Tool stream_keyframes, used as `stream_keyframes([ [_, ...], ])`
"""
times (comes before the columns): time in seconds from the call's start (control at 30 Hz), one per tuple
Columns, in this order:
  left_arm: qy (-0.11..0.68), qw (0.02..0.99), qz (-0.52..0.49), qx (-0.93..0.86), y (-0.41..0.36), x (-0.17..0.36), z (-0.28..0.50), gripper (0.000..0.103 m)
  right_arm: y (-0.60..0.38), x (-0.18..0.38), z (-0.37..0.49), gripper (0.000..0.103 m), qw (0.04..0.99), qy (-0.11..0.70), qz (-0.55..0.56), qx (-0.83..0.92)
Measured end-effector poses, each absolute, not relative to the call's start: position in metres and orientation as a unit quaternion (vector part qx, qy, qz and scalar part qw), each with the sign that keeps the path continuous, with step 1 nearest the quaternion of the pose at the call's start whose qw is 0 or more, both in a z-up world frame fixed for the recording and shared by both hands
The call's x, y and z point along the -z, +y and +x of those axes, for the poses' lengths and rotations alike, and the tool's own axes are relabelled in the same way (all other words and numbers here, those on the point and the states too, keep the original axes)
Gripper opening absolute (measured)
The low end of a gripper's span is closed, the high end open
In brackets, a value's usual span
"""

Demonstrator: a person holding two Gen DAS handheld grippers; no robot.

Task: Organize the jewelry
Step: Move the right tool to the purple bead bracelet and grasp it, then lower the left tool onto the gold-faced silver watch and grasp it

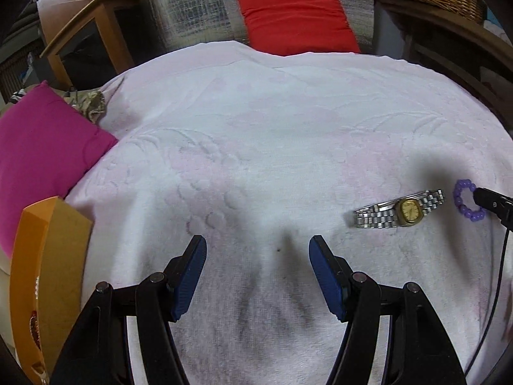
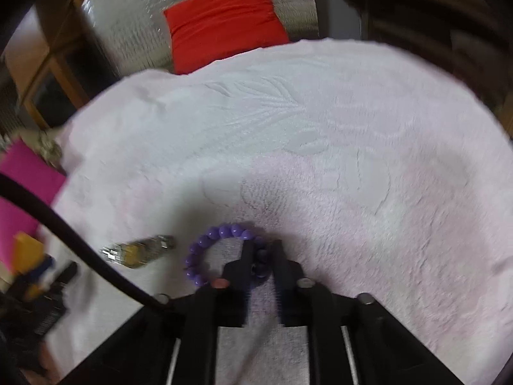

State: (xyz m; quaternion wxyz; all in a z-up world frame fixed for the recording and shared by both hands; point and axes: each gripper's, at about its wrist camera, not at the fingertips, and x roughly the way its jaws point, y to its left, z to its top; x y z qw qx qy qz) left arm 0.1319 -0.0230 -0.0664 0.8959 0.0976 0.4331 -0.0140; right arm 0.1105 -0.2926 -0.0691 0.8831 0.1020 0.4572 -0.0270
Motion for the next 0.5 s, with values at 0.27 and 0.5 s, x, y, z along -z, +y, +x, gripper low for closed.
stream_keyframes([
  [0.27,0.42,0.899,0.099,0.08,-0.053,0.065,0.128,0.068,-0.321,0.059,0.094,0.01,0.886,0.442,0.127,0.064],
  [0.5,0.413,0.901,0.085,0.101,-0.077,0.063,0.137,0.068,-0.352,0.064,0.088,0.01,0.877,0.448,0.159,0.072],
])
